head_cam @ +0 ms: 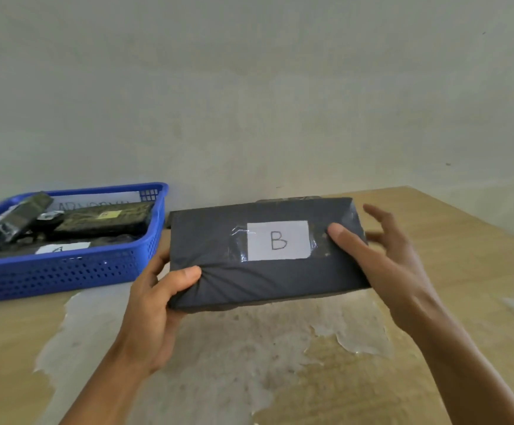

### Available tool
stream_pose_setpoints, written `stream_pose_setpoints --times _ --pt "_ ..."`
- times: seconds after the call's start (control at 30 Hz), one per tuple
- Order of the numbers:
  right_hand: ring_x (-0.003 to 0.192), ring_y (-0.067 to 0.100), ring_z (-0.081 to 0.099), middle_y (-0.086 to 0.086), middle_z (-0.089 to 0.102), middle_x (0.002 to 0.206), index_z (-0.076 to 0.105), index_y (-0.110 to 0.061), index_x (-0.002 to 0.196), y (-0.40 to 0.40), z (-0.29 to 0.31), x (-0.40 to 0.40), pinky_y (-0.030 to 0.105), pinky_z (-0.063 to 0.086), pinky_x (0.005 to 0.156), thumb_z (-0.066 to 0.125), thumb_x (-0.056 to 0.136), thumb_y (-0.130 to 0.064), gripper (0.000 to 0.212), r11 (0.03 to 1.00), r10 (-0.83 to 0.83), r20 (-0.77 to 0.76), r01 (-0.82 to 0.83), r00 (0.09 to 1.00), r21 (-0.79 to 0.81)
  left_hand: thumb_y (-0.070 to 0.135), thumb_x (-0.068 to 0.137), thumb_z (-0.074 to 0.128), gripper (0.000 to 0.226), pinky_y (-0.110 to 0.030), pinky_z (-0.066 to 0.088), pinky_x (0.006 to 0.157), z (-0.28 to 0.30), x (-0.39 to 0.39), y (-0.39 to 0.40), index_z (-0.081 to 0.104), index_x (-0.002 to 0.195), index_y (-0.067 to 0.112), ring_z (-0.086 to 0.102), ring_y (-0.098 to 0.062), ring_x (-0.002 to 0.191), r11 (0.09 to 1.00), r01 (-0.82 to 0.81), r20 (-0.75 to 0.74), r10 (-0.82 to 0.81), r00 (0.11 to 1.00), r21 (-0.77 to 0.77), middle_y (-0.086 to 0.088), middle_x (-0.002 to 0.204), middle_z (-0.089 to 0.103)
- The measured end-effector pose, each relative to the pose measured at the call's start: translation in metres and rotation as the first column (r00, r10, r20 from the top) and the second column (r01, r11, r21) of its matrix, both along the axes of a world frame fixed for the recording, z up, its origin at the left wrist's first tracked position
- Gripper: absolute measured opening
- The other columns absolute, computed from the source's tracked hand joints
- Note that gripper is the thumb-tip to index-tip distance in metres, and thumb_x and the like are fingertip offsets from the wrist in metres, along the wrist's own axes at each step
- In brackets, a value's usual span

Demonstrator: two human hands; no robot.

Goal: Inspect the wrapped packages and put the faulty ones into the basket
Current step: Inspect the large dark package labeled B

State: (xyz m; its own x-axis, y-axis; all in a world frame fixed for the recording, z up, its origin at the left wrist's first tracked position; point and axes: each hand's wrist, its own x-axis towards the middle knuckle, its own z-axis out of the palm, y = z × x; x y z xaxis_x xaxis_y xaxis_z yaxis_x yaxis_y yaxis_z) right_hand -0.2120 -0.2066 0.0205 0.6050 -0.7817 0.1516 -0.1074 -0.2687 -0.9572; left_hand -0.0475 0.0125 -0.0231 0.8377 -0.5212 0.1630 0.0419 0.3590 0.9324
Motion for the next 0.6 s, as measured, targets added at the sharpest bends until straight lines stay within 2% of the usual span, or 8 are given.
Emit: stream_pose_setpoints --times 0.03,0.07,0.13,0.2,0.3,0.4,0.47,0.6 --pt "0.099 0.015 0.073 -0.001 0.071 0.118 0.05 -0.037 0.141 0.002 -0.003 0.0 0.042 0.059 0.083 0.075 0.077 -0.057 0.071 0.987 0.079 0.062 -0.087 0.995 0.136 0.023 0.055 0.075 0.076 -0.037 0.062 0.075 -0.004 -0.002 0.002 0.06 0.128 0.006 0.072 -0.026 0.101 1.0 -0.006 -0.019 0.006 1.0 -0.005 -0.015 0.118 0.073" --pt "0.091 0.015 0.075 0.0 0.076 0.108 0.056 -0.033 0.134 0.004 -0.007 0.001 0.04 0.059 0.078 0.073 0.08 -0.052 0.06 0.971 0.123 0.103 -0.141 0.987 0.192 0.026 0.053 0.075 0.079 -0.037 0.062 0.074 -0.006 -0.004 0.004 0.06 0.129 0.006 0.072 -0.026 0.101 1.0 -0.012 -0.031 0.012 0.999 -0.002 -0.014 0.118 0.073" --pt "0.09 0.019 0.076 0.0 0.078 0.099 0.065 -0.029 0.122 0.007 -0.015 0.002 0.038 0.058 0.074 0.069 0.089 -0.04 0.035 0.97 0.138 0.162 -0.167 0.977 0.178 0.029 0.051 0.074 0.081 -0.034 0.061 0.076 -0.007 -0.007 0.006 0.06 0.128 0.008 0.072 -0.024 0.101 1.0 -0.01 -0.028 0.011 1.0 0.018 -0.012 0.117 0.073" --pt "0.091 0.022 0.075 0.003 0.078 0.1 0.068 -0.025 0.116 0.012 -0.021 0.001 0.039 0.056 0.076 0.064 0.094 -0.028 0.023 0.968 0.148 0.243 -0.19 0.959 0.161 0.031 0.049 0.073 0.078 -0.031 0.057 0.077 -0.003 -0.01 0.01 0.064 0.124 0.012 0.072 -0.021 0.1 0.998 -0.014 -0.005 0.014 1.0 0.056 -0.009 0.113 0.075" --pt "0.09 0.022 0.075 0.004 0.078 0.101 0.066 -0.025 0.115 0.016 -0.028 -0.001 0.036 0.055 0.073 0.062 0.095 -0.02 0.021 0.968 0.162 0.3 -0.21 0.94 0.136 0.036 0.052 0.075 0.072 -0.036 0.053 0.082 0.004 -0.016 0.01 0.067 0.122 0.019 0.073 -0.019 0.101 0.99 -0.021 0.025 0.017 1.0 0.137 -0.003 0.11 0.076" --pt "0.09 0.024 0.075 0.004 0.077 0.101 0.065 -0.026 0.116 0.018 -0.032 -0.001 0.036 0.055 0.071 0.061 0.094 -0.014 0.025 0.97 0.169 0.31 -0.214 0.935 0.117 0.042 0.078 0.071 0.046 -0.045 0.053 0.095 0.008 -0.018 0.005 0.069 0.12 0.023 0.071 -0.019 0.107 0.976 -0.098 -0.011 0.102 0.995 0.192 0.001 0.112 0.076" --pt "0.088 0.021 0.075 0.001 0.077 0.1 0.063 -0.026 0.118 0.018 -0.033 -0.001 0.036 0.054 0.07 0.061 0.095 -0.014 0.026 0.971 0.171 0.306 -0.212 0.937 0.107 0.039 0.089 0.065 0.032 -0.047 0.052 0.098 0.01 -0.017 0.002 0.069 0.117 0.024 0.072 -0.018 0.105 0.962 -0.158 -0.042 0.172 0.984 0.221 0.002 0.109 0.077" --pt "0.081 0.012 0.074 -0.007 0.076 0.095 0.057 -0.026 0.116 0.02 -0.034 0.003 0.031 0.056 0.064 0.066 0.087 -0.042 0.034 0.965 0.179 0.293 -0.225 0.939 0.132 0.029 0.091 0.063 0.026 -0.042 0.055 0.091 0.014 -0.021 0.002 0.067 0.114 0.018 0.074 -0.015 0.094 0.955 -0.2 -0.01 0.207 0.978 0.221 0.001 0.101 0.078"
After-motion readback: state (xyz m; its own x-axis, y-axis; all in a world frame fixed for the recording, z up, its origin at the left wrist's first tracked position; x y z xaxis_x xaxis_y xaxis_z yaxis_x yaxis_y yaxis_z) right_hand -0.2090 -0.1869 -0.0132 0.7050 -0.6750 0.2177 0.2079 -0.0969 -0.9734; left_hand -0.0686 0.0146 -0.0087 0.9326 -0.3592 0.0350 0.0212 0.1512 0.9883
